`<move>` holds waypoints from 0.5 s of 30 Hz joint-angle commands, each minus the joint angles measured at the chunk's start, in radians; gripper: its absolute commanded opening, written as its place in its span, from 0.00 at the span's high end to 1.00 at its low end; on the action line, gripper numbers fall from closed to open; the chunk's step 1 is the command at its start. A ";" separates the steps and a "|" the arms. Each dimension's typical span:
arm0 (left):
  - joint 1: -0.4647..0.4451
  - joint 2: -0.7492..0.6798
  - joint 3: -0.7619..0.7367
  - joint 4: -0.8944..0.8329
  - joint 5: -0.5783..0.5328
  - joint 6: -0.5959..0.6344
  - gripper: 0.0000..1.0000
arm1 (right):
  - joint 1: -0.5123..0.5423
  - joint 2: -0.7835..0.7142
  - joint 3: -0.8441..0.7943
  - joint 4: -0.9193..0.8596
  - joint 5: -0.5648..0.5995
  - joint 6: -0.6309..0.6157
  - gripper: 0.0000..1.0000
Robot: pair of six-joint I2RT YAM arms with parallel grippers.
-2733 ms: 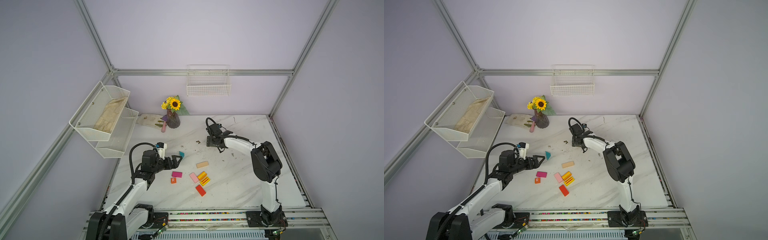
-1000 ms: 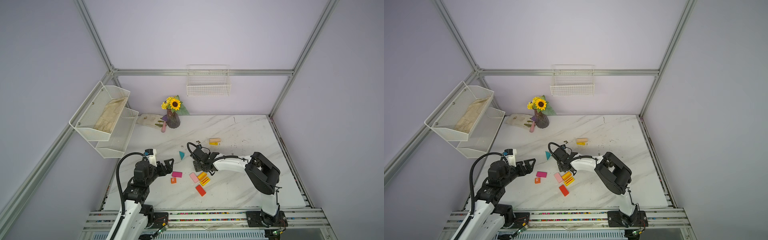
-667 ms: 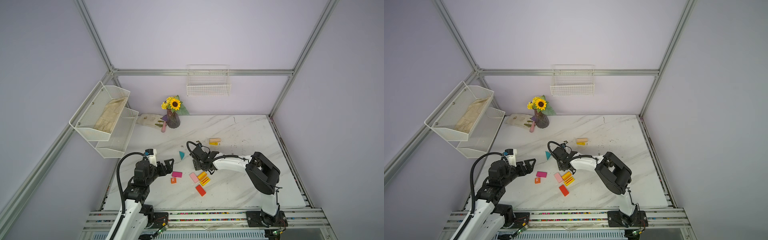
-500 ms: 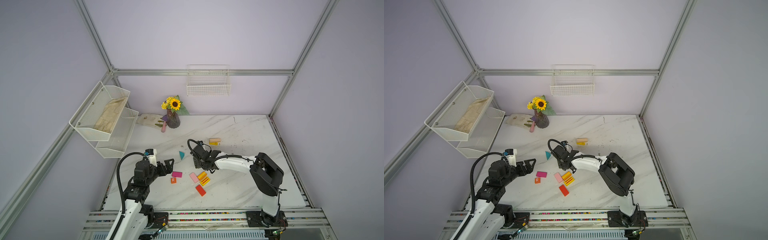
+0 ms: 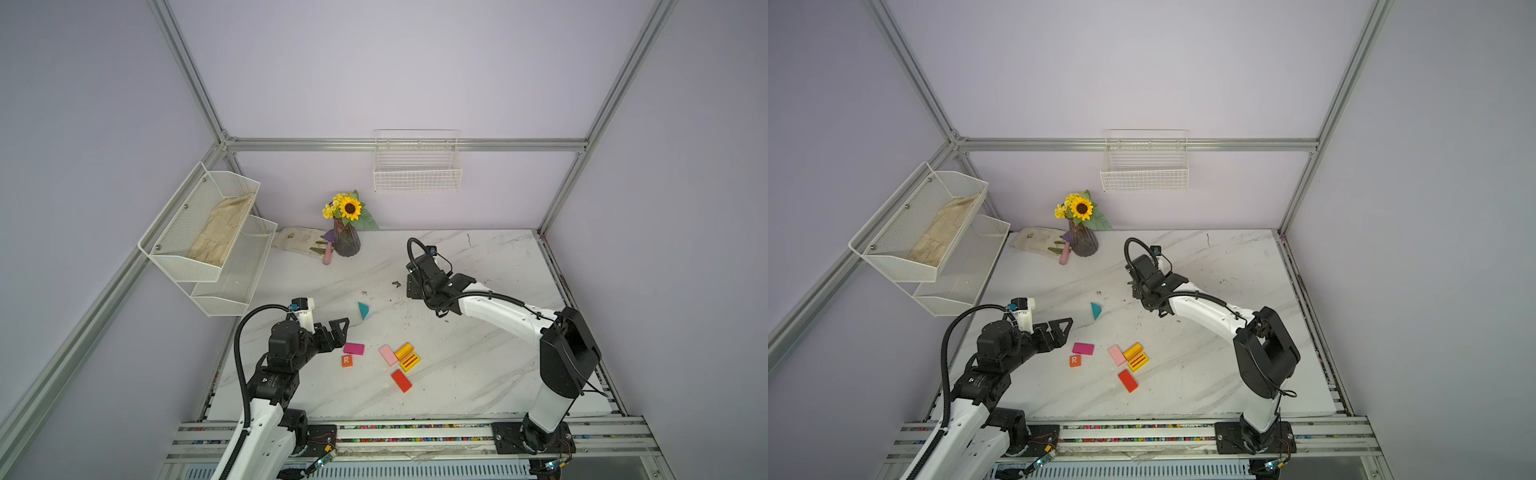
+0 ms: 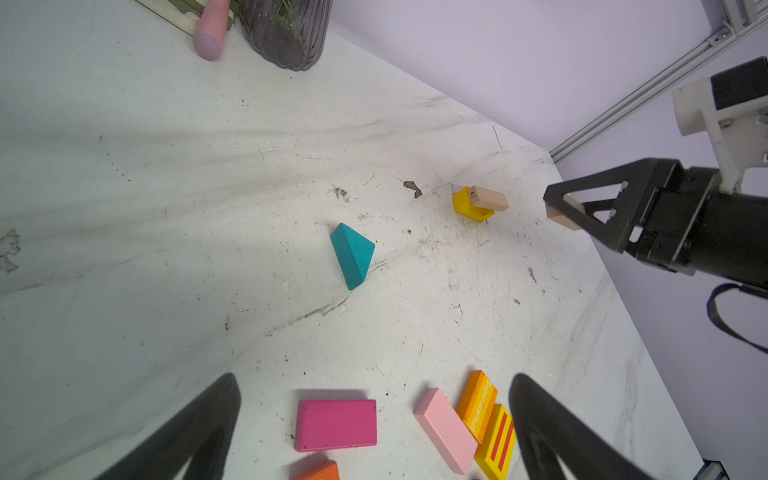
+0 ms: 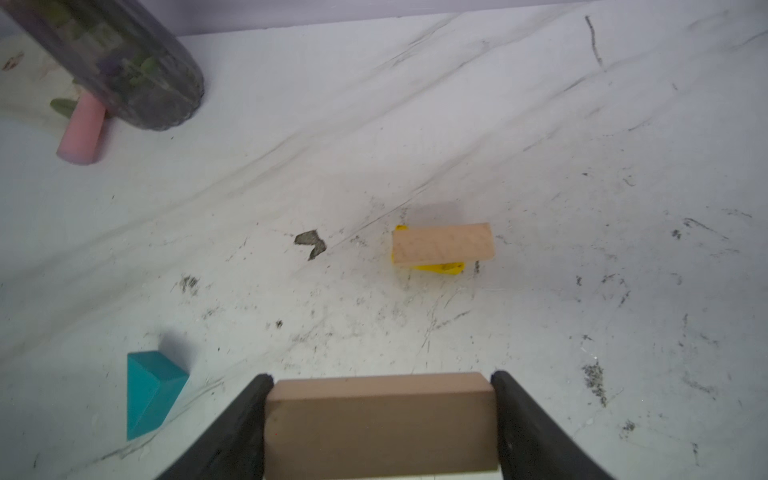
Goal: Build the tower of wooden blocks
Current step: 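Carry the held wood block with the right gripper over the yellow arch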
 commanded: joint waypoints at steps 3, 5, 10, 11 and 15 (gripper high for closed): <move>0.002 -0.007 -0.041 0.039 0.011 -0.007 0.00 | -0.093 0.046 0.080 -0.084 -0.039 0.008 0.64; 0.003 -0.006 -0.040 0.042 0.030 -0.005 0.00 | -0.119 0.080 0.111 -0.101 -0.057 0.001 0.64; 0.002 -0.012 -0.046 0.061 0.030 0.001 0.00 | -0.156 0.187 0.212 -0.146 -0.091 0.009 0.69; 0.003 -0.012 -0.049 0.067 0.027 0.003 0.00 | -0.158 0.204 0.232 -0.154 -0.099 0.010 0.69; 0.003 -0.001 -0.046 0.078 0.030 0.005 0.00 | -0.159 0.251 0.283 -0.172 -0.093 0.024 0.69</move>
